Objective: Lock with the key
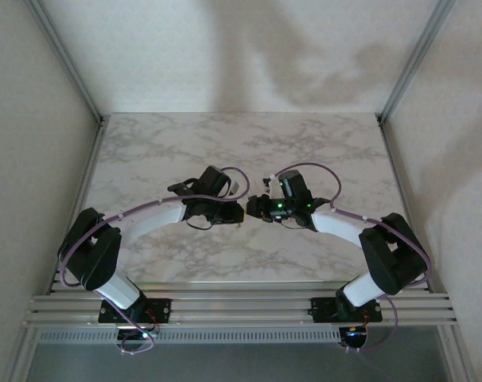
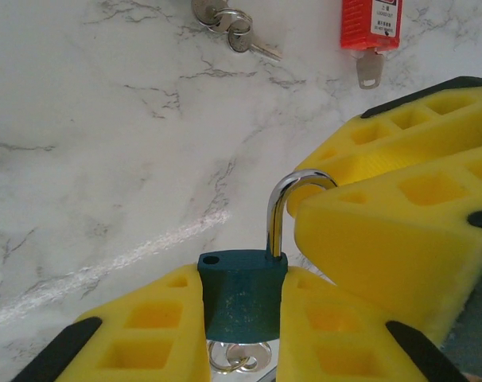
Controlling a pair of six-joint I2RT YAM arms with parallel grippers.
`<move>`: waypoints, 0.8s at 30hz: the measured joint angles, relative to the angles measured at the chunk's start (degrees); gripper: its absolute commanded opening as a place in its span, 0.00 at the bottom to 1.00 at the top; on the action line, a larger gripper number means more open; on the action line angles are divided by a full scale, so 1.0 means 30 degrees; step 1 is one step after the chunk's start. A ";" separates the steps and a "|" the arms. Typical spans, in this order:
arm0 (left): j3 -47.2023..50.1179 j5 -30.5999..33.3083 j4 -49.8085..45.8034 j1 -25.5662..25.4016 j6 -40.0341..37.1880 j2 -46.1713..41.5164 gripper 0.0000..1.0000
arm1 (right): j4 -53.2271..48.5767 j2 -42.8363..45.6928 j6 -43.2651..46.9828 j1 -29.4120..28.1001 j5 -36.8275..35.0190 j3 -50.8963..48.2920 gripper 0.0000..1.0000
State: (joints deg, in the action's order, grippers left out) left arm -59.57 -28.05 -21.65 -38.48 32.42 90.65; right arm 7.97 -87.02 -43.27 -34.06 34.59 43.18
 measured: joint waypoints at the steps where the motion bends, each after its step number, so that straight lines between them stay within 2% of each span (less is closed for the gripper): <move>1: 0.0000 -0.0029 0.0007 -0.0007 0.0007 -0.0007 0.00 | -0.0007 0.0000 0.0000 0.0000 -0.0007 0.0000 0.19; 13: 0.0044 -0.0372 0.0168 -0.0036 0.0182 -0.0401 0.00 | -0.0029 0.0488 0.0204 0.0000 -0.0102 0.0000 0.12; 18: 0.0204 -0.0459 0.0372 -0.0036 0.0240 -0.0488 0.00 | -0.0029 0.0656 0.0197 0.0000 -0.0095 0.0000 0.05; 19: 0.0262 -0.0474 0.0481 -0.0036 0.0277 -0.0510 0.00 | -0.0022 0.0692 0.0204 0.0000 -0.0095 0.0000 0.01; 24: 0.0350 -0.0561 0.0619 -0.0036 0.0284 -0.0678 0.00 | -0.0036 0.0845 0.0204 0.0000 -0.0080 0.0000 0.00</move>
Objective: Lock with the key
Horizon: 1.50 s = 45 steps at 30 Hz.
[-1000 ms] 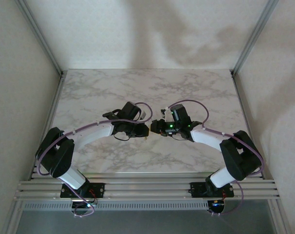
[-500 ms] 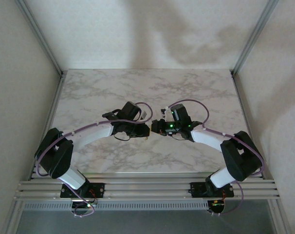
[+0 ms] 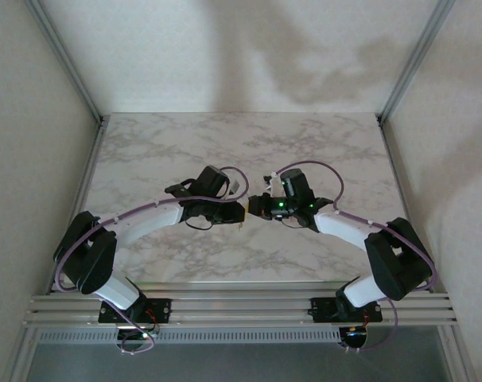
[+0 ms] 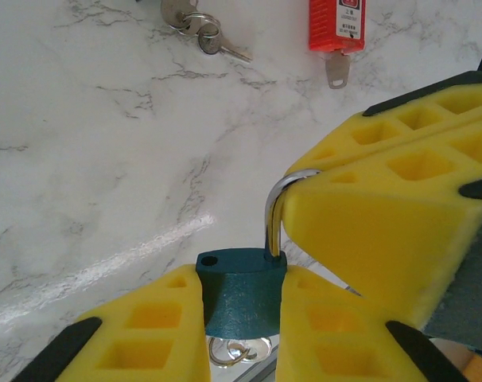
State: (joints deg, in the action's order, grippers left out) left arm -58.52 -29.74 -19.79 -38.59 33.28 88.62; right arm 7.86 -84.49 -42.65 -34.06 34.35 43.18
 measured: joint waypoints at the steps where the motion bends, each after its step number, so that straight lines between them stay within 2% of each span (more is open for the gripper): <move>1: 0.0044 -0.0029 0.0066 0.0000 0.0000 -0.0066 0.00 | 0.0007 0.0051 0.0000 0.0000 0.0000 0.0000 0.00; 9: 0.0182 -0.0226 0.0306 0.0000 0.0000 -0.0168 0.02 | -0.0044 0.0277 -0.0007 0.0000 0.0015 -0.0073 0.00; 12: 0.0189 -0.0321 0.0291 0.0015 0.0000 -0.0168 0.14 | -0.0044 0.0277 -0.0015 0.0000 0.0073 -0.0073 0.00; 17: 0.0189 -0.0525 0.0226 0.0022 0.0051 -0.0168 0.42 | -0.0044 0.0313 0.0000 0.0000 0.0204 -0.0080 0.00; 22: 0.0211 -0.0765 -0.0138 0.0182 -0.0015 -0.0168 0.56 | -0.0204 0.0576 0.0007 0.0044 0.0204 -0.0160 0.00; 28: 0.0226 -0.0772 -0.0270 0.0189 -0.0015 -0.0168 0.55 | -0.0335 0.0627 -0.0007 0.0058 0.0277 -0.0182 0.00; 45: 0.0845 -0.2244 0.0721 0.0182 0.0168 -0.0168 0.34 | -0.0102 0.0240 -0.0313 0.0058 0.1202 -0.0401 0.00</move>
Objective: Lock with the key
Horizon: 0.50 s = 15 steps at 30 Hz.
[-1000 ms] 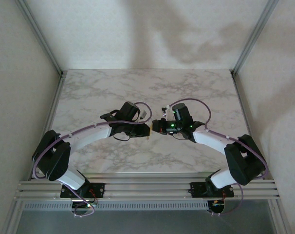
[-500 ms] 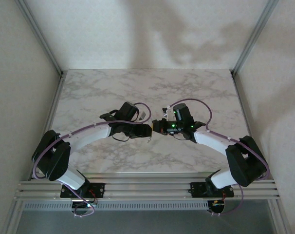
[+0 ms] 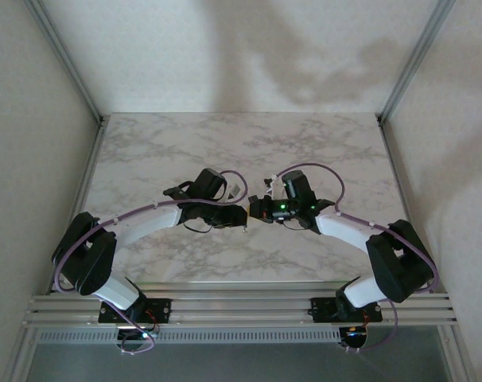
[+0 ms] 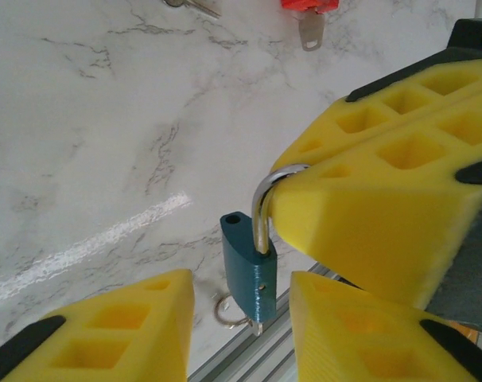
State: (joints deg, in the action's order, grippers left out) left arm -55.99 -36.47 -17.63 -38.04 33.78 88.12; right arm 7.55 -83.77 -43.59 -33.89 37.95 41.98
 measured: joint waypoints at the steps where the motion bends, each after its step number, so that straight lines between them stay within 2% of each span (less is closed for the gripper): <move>1: 0.0015 -0.0029 0.0029 0.0000 0.0029 0.0000 0.33 | 0.0029 -0.0036 -0.0058 0.0000 0.0044 0.0000 0.00; 6: 0.0204 -0.0306 0.0386 -0.0007 0.0051 -0.0007 0.25 | 0.0124 -0.0291 -0.0255 -0.0007 0.0306 0.0000 0.00; 15: 0.0204 -0.0306 0.0240 -0.0044 -0.0233 0.0000 0.27 | 0.0124 -0.0379 -0.0328 -0.0007 0.0459 0.0000 0.00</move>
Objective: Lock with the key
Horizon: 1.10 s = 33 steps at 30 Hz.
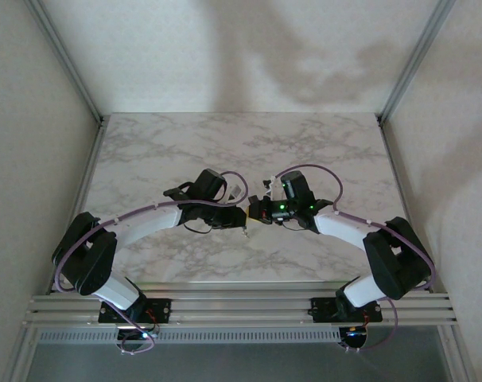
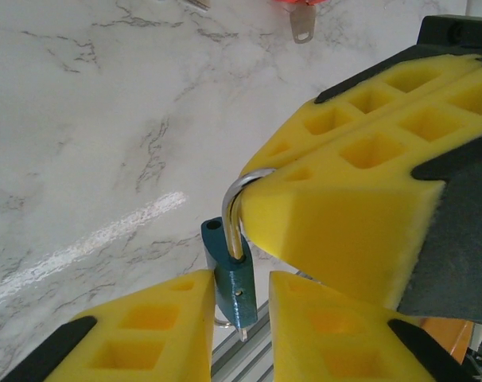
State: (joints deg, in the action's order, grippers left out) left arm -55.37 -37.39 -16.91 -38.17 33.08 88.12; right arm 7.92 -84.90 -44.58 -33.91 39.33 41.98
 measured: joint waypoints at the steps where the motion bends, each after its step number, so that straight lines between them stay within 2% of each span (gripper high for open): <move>1: 0.0000 0.0087 -0.0044 0.0000 -0.0117 0.0000 0.28 | -0.0015 0.0000 0.0000 0.0000 -0.0007 0.0000 0.00; 9: -0.0189 0.0525 -0.0903 -0.0248 -0.1137 0.0000 0.36 | 0.0000 0.0015 0.0000 -0.0022 -0.0095 0.0000 0.00; 20: -0.0328 0.0109 -0.1668 -0.0736 -0.2696 -0.0816 0.35 | 0.0503 0.0401 -0.0007 -0.0036 -0.0117 0.0000 0.00; 33: -0.1501 0.2098 -0.2761 -0.0721 -0.2834 -0.0211 0.32 | 0.1166 0.0408 -0.0073 -0.0036 0.0444 -0.0036 0.00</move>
State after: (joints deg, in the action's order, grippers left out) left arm -59.88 -31.09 -25.19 -40.34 24.58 87.48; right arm 11.42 -83.68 -44.80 -34.02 40.66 41.87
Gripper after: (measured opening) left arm 0.324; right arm 0.051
